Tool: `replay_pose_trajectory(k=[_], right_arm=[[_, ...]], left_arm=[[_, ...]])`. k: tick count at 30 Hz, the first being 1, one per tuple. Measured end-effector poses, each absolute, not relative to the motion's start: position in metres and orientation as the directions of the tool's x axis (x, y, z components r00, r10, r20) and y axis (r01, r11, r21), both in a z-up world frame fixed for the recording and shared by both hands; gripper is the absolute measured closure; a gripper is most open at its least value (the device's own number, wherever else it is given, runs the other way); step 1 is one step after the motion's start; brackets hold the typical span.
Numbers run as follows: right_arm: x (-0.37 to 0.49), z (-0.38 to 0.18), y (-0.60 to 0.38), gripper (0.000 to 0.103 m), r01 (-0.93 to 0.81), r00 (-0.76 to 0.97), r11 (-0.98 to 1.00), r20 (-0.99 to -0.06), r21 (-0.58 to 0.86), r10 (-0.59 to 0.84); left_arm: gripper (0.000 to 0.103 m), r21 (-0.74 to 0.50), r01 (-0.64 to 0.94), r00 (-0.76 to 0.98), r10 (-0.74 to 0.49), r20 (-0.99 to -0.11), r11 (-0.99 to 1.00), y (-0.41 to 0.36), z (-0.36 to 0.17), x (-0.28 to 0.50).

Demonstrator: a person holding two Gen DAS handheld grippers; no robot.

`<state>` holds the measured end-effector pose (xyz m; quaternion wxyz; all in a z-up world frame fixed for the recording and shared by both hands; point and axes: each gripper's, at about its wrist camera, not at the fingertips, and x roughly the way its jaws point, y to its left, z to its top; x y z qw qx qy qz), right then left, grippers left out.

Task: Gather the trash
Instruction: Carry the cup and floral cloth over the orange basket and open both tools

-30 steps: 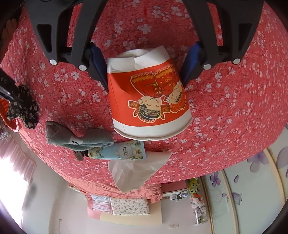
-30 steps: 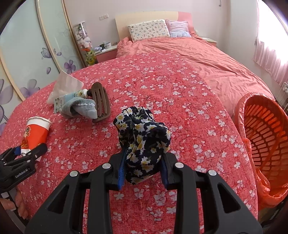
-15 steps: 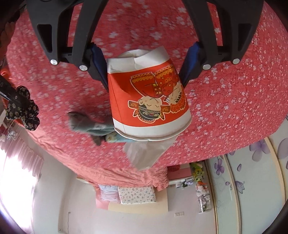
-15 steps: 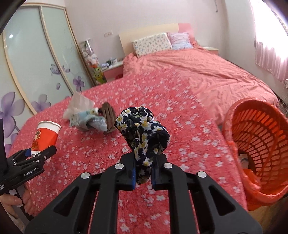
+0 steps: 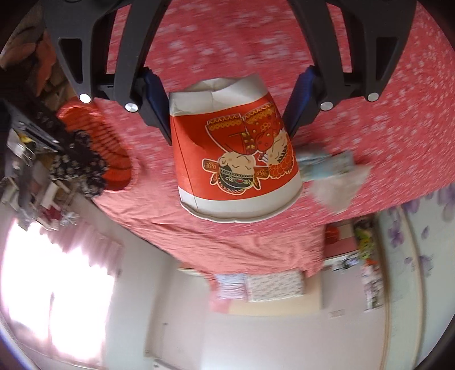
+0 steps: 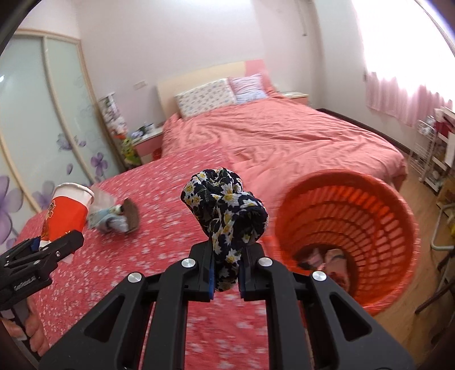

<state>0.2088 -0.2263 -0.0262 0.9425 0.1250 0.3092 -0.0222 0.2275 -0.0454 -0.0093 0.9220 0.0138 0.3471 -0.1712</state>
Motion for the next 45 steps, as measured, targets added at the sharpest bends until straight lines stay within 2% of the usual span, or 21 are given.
replay_pose_trajectory(k=[9, 16, 19, 22, 26, 29, 36, 41, 45], right_arm=[[0.195, -0.027, -0.311, 0.091, 0.259, 0.822, 0.923, -0.567, 0.285, -0.055], [0.195, -0.035, -0.355, 0.091, 0.312, 0.825, 0.892, -0.559, 0.328, -0.083], [0.202, -0.042, -0.372, 0.084, 0.33, 0.82, 0.876, -0.567, 0.352, -0.081], [0.212, -0.055, -0.384, 0.066, 0.35, 0.804, 0.864, -0.589, 0.362, -0.078], [0.213, -0.067, -0.384, 0.055, 0.361, 0.776, 0.865, -0.627, 0.349, -0.071], [0.209, -0.071, -0.38, 0.052, 0.366, 0.768, 0.869, -0.635, 0.332, -0.081], [0.208, -0.064, -0.36, 0.051, 0.342, 0.759, 0.894, -0.646, 0.288, -0.082], [0.211, -0.058, -0.327, 0.05, 0.281, 0.76, 0.924, -0.648, 0.26, -0.048], [0.217, -0.057, -0.294, 0.05, 0.215, 0.754, 0.949, -0.656, 0.229, -0.012]], left_arm=[[0.032, -0.136, 0.53, 0.593, -0.48, -0.647, 0.837, -0.167, -0.009, 0.23], [0.032, -0.164, 0.619, 0.496, -0.544, -0.677, 0.768, -0.241, -0.03, 0.243], [0.031, -0.171, 0.624, 0.462, -0.536, -0.706, 0.762, -0.266, -0.044, 0.257], [0.025, -0.147, 0.609, 0.458, -0.497, -0.737, 0.78, -0.279, -0.06, 0.269], [0.021, -0.106, 0.579, 0.473, -0.439, -0.764, 0.808, -0.274, -0.076, 0.277], [0.021, -0.073, 0.561, 0.497, -0.405, -0.767, 0.825, -0.261, -0.079, 0.278], [0.021, -0.001, 0.497, 0.554, -0.317, -0.769, 0.868, -0.211, -0.074, 0.273], [0.021, 0.047, 0.354, 0.619, -0.196, -0.76, 0.934, -0.145, -0.067, 0.28], [0.021, 0.032, 0.211, 0.657, -0.117, -0.745, 0.977, -0.084, -0.058, 0.292]])
